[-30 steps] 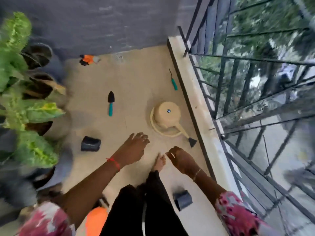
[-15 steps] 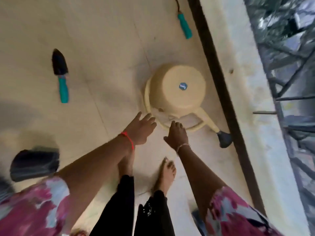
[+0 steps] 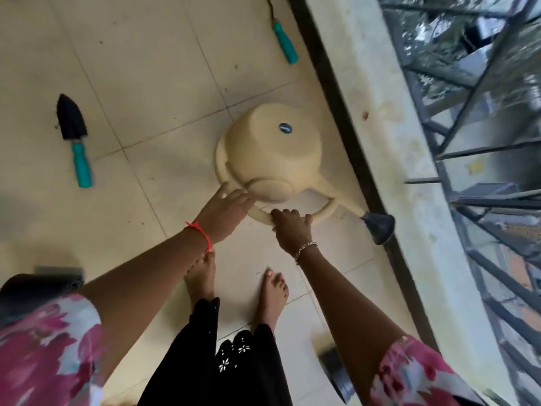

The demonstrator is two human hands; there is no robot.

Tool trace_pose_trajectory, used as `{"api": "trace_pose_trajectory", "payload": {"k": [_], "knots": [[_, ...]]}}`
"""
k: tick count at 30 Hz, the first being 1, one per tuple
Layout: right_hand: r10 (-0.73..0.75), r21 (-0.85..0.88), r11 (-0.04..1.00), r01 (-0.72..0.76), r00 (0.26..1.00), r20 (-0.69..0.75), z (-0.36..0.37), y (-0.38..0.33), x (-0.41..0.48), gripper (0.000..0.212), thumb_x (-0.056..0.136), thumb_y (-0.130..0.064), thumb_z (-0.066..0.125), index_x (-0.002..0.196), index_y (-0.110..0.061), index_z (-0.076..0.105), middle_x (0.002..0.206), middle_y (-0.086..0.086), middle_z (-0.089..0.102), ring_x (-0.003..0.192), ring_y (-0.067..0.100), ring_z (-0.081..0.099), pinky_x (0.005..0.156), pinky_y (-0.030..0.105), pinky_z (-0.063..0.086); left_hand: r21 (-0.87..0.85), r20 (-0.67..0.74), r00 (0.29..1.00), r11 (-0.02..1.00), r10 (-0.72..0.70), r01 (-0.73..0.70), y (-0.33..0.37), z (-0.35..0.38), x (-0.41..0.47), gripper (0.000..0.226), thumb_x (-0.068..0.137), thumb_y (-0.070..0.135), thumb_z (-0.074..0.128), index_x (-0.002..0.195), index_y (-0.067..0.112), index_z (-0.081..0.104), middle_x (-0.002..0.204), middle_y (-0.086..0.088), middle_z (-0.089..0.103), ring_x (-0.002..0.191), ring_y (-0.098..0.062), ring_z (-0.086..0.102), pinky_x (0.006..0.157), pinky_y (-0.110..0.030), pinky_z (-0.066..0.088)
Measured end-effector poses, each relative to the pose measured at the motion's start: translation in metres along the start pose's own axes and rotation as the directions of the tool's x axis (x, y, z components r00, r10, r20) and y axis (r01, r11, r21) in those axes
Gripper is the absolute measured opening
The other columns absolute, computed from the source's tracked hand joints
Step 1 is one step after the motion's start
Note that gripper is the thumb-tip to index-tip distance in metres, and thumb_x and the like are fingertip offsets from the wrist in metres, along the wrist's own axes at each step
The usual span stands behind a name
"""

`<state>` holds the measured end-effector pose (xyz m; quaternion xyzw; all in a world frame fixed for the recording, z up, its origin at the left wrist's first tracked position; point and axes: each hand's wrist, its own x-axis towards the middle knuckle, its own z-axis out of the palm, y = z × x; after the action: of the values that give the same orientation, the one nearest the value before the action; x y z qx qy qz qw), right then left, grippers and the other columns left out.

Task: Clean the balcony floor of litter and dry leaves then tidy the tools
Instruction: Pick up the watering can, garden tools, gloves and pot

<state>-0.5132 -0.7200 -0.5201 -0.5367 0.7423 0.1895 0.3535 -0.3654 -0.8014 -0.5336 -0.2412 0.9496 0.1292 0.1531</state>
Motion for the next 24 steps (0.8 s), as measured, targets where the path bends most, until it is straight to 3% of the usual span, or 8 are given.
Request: {"api": "trace_pose_trajectory", "payload": {"k": [3,7,12,16,18,21,22,24], "knots": [[-0.048,-0.035,0.998,0.047,0.998,-0.034,-0.045,0.004,-0.036,0.031,0.094,-0.008,0.038,0.123,-0.014,0.048,0.123,0.008,0.055,0.122,0.028,0.044,0.105,0.046,0.025,-0.139,0.064,0.998,0.990,-0.018,0.027,0.016,-0.059,-0.003,0.028,0.077,0.003,0.069,0.104,0.006,0.064,0.097,-0.011,0.069,0.088,-0.030,0.067,0.076,-0.037,0.051],[-0.101,-0.094,0.991,0.092,0.990,-0.102,-0.121,0.011,-0.101,0.031,0.095,-0.008,0.033,0.122,-0.012,0.049,0.123,0.010,0.056,0.121,0.027,0.046,0.102,0.044,0.030,-0.273,0.301,0.940,0.930,-0.162,0.248,0.050,-0.146,-0.031,0.033,0.098,0.012,0.042,0.131,0.012,0.046,0.132,-0.008,0.054,0.119,-0.026,0.053,0.090,-0.038,0.047],[-0.039,-0.148,0.989,-0.009,0.948,-0.316,-0.181,0.021,-0.242,0.028,0.096,-0.015,0.042,0.120,-0.011,0.057,0.133,0.014,0.045,0.127,0.031,0.036,0.104,0.045,0.029,-0.311,0.310,0.932,0.907,-0.187,0.285,0.128,-0.270,-0.081,0.029,0.096,0.010,0.042,0.124,0.006,0.050,0.125,-0.017,0.056,0.113,-0.032,0.054,0.085,-0.036,0.043],[0.238,0.319,0.946,-0.064,0.805,-0.543,-0.194,0.043,-0.353,0.043,0.089,-0.005,0.052,0.131,0.000,0.041,0.141,0.019,0.029,0.129,0.035,0.030,0.104,0.041,0.034,-0.302,0.235,0.948,0.911,-0.215,0.282,0.200,-0.333,-0.130,0.023,0.095,0.010,0.044,0.116,0.005,0.054,0.122,-0.018,0.058,0.112,-0.033,0.054,0.082,-0.033,0.041],[0.454,0.744,0.664,0.067,0.755,-0.473,-0.194,0.051,-0.403,0.046,0.085,-0.010,0.057,0.125,0.007,0.042,0.127,0.023,0.042,0.117,0.036,0.041,0.099,0.039,0.039,-0.313,0.223,0.953,0.911,-0.206,0.270,0.233,-0.359,-0.156,0.023,0.094,0.013,0.048,0.114,0.005,0.055,0.122,-0.017,0.059,0.113,-0.033,0.054,0.082,-0.034,0.042],[0.535,0.979,-0.118,0.163,0.842,-0.076,-0.189,0.068,-0.485,0.030,0.087,-0.022,0.061,0.100,0.004,0.057,0.093,0.018,0.061,0.084,0.029,0.061,0.076,0.039,0.054,-0.386,0.221,0.959,0.886,-0.180,0.255,0.290,-0.387,-0.199,0.025,0.094,0.018,0.052,0.115,0.004,0.056,0.120,-0.017,0.058,0.112,-0.031,0.054,0.081,-0.033,0.042],[0.474,0.948,-0.276,0.158,0.880,-0.009,-0.184,0.073,-0.507,0.020,0.089,-0.018,0.060,0.090,0.002,0.059,0.084,0.016,0.061,0.076,0.027,0.062,0.073,0.036,0.054,-0.409,0.224,0.960,0.877,-0.170,0.251,0.307,-0.391,-0.213,0.026,0.093,0.019,0.053,0.114,0.004,0.056,0.118,-0.017,0.059,0.110,-0.031,0.054,0.081,-0.032,0.042],[0.448,0.920,-0.350,0.176,0.894,-0.001,-0.167,0.083,-0.556,0.014,0.091,-0.013,0.058,0.083,-0.002,0.060,0.079,0.012,0.061,0.074,0.024,0.062,0.072,0.033,0.053,-0.431,0.217,0.965,0.872,-0.149,0.232,0.349,-0.392,-0.241,0.026,0.092,0.021,0.056,0.112,0.004,0.058,0.114,-0.018,0.060,0.107,-0.031,0.056,0.081,-0.033,0.043]]}}
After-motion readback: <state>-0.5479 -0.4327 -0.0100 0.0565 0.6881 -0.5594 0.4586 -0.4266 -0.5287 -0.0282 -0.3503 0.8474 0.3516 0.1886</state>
